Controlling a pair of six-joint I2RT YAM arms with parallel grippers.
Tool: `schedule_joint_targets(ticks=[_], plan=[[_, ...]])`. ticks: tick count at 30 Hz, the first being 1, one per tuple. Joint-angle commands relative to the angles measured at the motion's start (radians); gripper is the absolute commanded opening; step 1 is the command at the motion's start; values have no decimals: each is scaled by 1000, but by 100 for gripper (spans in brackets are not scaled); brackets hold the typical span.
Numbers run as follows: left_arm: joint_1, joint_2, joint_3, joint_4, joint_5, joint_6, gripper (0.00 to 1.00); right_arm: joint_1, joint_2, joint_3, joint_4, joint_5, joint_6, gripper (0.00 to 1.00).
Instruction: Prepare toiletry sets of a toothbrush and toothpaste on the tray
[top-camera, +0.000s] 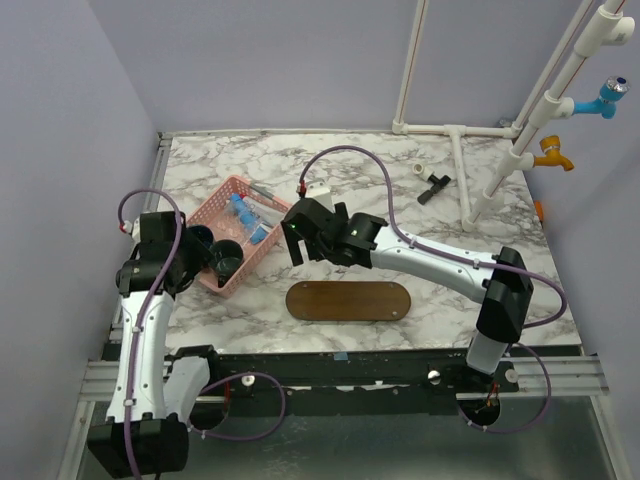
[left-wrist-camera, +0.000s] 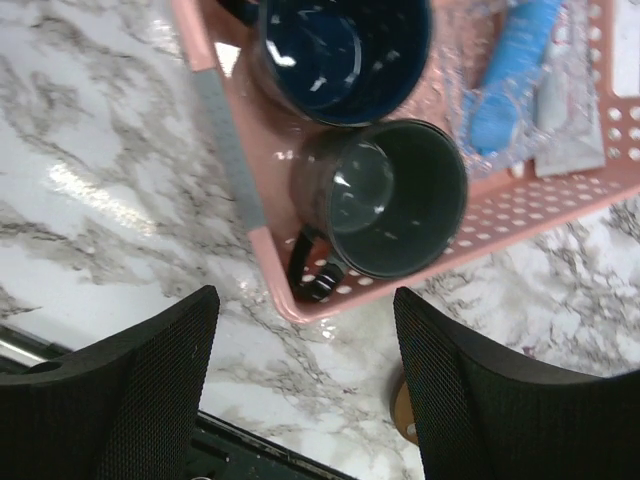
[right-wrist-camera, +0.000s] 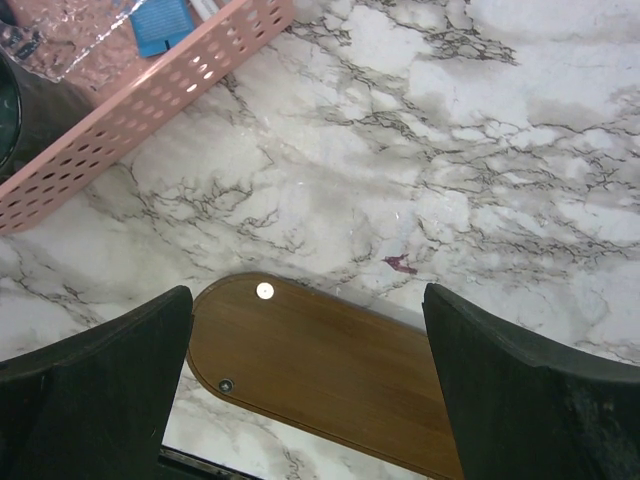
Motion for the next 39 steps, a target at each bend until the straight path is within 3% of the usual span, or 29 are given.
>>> schedule_joint_targets(ticks=[1, 15, 28, 39], plan=[[122, 17, -30, 7, 47, 61, 69, -6, -53, -32, -29, -34, -20, 100], [205, 173, -22, 69, 54, 91, 47, -9, -169, -149, -1, -68, -15, 100], [231, 307, -5, 83, 64, 111, 47, -10, -245, -207, 8, -82, -16, 100], [231, 431, 38, 99, 95, 111, 35, -9, -269, -237, 23, -114, -3, 100]])
